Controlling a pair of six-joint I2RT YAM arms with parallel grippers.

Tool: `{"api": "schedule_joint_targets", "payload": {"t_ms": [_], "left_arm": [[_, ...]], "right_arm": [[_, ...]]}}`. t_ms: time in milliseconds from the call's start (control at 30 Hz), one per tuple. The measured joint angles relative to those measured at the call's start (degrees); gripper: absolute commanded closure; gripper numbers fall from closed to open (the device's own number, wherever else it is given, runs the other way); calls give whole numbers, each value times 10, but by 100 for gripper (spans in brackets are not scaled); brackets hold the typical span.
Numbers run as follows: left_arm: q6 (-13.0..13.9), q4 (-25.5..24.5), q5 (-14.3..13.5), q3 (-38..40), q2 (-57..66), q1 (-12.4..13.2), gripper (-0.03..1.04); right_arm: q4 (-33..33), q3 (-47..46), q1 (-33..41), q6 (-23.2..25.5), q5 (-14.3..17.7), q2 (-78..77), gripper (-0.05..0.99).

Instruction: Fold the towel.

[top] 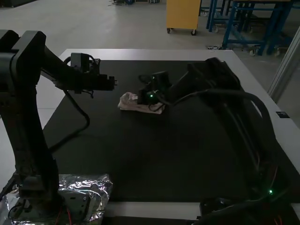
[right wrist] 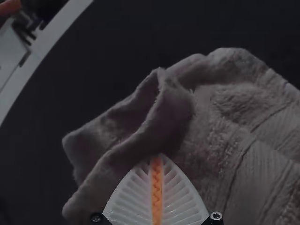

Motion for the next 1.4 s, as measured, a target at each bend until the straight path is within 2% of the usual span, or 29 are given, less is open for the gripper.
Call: {"api": "schedule_joint_targets", "payload": {"t_ms": [500,633,733,867,967,1067,1167,1267,1400], "left_arm": [[0,-1,0,-10,0,0,4],[0,0,0,-10,0,0,4],[0,-19,-1,-8,-4,-4,4],[-2,-49,-2,-3,-33,-17,4],[-3,-66,-7,15,-73,-29,4],[-3,-77,-12,26,-118,-39,4],[0,-98,-18,28,-160,-47,4],[11,-126,-32,28,-196,-47,4],[24,-133,-54,21,-248,-47,4]], "right_arm": [[36,2,3,21,0,24,96],[36,2,2,37,0,22,95],[16,2,-5,49,0,6,95],[-29,2,-30,58,0,-58,78],[-59,2,-55,59,2,-133,59],[-68,-1,-79,55,6,-216,30],[-69,-29,-92,49,9,-303,12],[-78,-70,-102,48,9,-383,4],[-85,-150,-122,47,11,-488,3]]}}
